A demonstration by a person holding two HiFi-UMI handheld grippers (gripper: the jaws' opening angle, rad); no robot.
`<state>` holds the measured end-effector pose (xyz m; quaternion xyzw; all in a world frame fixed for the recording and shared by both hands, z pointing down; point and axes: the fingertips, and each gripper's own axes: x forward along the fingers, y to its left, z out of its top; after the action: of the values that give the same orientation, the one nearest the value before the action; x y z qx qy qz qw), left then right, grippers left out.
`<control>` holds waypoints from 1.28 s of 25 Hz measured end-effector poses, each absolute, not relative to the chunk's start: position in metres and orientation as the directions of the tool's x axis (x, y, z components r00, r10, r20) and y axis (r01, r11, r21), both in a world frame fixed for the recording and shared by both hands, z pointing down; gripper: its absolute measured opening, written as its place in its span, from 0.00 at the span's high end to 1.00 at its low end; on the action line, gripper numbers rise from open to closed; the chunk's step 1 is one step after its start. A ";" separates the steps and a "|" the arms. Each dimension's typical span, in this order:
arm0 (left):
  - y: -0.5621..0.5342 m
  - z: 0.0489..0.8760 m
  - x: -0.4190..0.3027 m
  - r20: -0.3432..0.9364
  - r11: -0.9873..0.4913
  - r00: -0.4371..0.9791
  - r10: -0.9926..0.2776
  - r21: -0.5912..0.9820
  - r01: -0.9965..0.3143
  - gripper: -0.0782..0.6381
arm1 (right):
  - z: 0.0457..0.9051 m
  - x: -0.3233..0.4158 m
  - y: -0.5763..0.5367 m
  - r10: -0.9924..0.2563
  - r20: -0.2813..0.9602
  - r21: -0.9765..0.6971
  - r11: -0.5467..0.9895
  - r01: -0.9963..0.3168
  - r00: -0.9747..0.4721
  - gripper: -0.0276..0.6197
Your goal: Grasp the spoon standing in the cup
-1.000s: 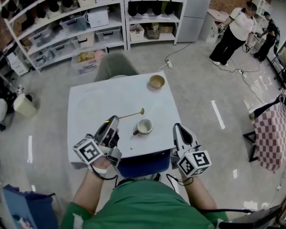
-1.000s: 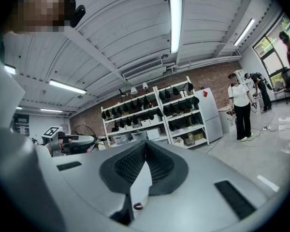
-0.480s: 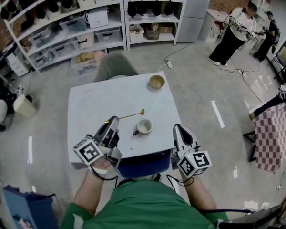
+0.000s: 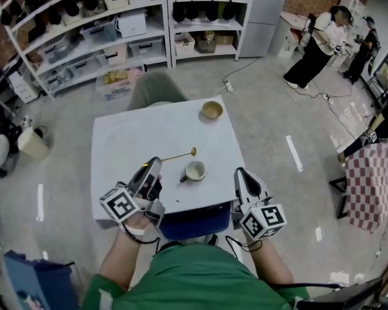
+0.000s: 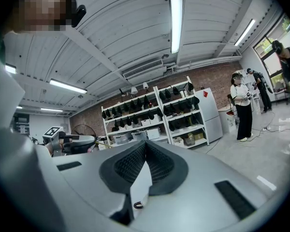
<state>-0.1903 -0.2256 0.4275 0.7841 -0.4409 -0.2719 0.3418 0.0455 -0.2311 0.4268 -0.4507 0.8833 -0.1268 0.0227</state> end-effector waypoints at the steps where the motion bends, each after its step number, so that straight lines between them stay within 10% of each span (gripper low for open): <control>1: -0.225 0.429 -0.191 -0.120 -0.372 0.463 -0.878 0.780 -0.503 0.86 | 0.427 0.045 -0.231 -0.803 0.077 -0.245 0.560 -0.792 -0.591 0.92; 32: -0.225 0.436 -0.188 -0.106 -0.349 0.470 -0.876 0.812 -0.467 0.86 | 0.423 0.046 -0.228 -0.799 0.084 -0.237 0.564 -0.791 -0.595 0.92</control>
<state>-0.1885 -0.2247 0.4363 0.7734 -0.4343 -0.2764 0.3698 0.0457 -0.2282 0.4233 -0.4496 0.8841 -0.1258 0.0162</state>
